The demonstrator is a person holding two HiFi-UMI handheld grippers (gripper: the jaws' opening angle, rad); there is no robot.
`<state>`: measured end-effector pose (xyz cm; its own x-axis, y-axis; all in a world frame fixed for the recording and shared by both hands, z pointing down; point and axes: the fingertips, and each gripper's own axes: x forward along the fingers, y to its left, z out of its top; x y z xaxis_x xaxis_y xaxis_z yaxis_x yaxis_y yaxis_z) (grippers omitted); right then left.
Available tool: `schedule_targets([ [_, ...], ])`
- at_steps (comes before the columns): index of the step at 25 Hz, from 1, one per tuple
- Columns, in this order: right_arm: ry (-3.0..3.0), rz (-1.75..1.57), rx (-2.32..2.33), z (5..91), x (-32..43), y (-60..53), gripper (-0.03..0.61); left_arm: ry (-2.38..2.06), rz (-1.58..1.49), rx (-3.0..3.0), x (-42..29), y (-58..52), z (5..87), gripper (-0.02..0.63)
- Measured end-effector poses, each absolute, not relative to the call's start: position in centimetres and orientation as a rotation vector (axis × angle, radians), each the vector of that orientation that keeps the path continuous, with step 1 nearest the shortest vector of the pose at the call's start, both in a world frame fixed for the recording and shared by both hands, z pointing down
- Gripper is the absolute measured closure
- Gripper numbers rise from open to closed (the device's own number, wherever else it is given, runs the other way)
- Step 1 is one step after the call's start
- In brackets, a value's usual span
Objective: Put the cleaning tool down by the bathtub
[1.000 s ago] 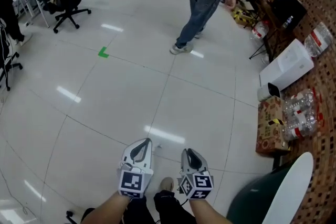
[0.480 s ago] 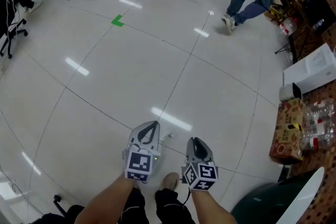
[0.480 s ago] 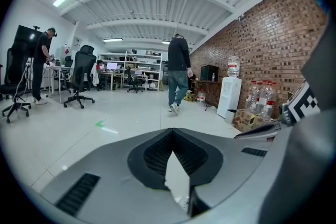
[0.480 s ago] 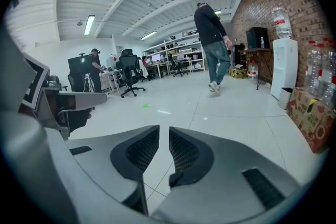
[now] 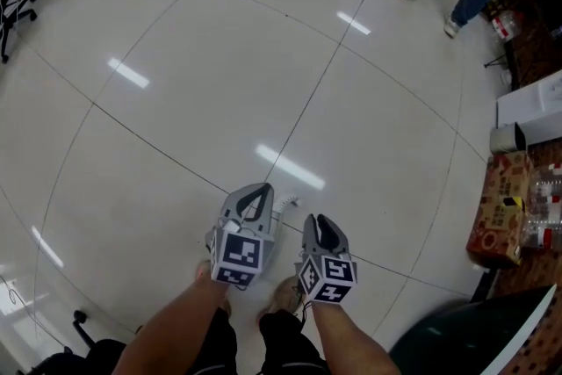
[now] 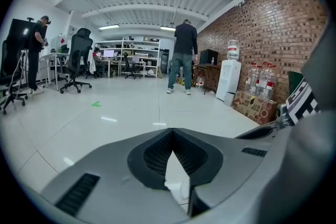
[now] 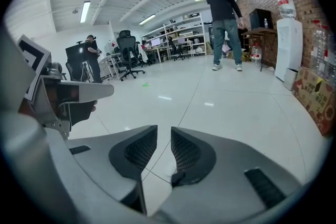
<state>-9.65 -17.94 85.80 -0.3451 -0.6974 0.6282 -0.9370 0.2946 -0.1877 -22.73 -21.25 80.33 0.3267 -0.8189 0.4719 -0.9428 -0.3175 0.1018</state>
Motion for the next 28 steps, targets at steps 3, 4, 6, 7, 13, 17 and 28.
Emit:
schedule_targets([
  [3, -2.116, 0.756, 1.409, 90.6, -10.5, -17.9, 0.463, -1.547, 0.512, 2.202, -23.3, -21.1, 85.0, 0.609],
  [4, -2.109, 0.757, 1.391, 92.1, -10.7, -17.9, 0.462, -1.545, 0.518, 2.19, -23.5, -21.2, 86.3, 0.609],
  [6, -2.09, 0.761, 1.358, 94.8, -10.9, -17.8, 0.457, -1.543, 0.527, 2.173, -23.8, -21.3, 88.7, 0.609],
  [7, -2.081, 0.764, 1.343, 96.1, -11.0, -17.6, 0.457, -1.542, 0.53, 2.167, -23.9, -21.3, 89.7, 0.609],
  [13, -2.02, 0.795, 1.298, 102.6, -11.5, -16.6, 0.456, -1.533, 0.536, 2.146, -24.2, -21.5, 94.8, 0.609],
  [17, -1.989, 0.813, 1.274, 106.1, -11.7, -15.9, 0.456, -1.524, 0.525, 2.144, -24.2, -21.9, 96.9, 0.609],
  [28, -1.781, 0.888, 1.126, 116.7, -11.4, -12.3, 0.456, -1.502, 0.531, 2.149, -25.1, -21.5, 100.6, 0.609],
])
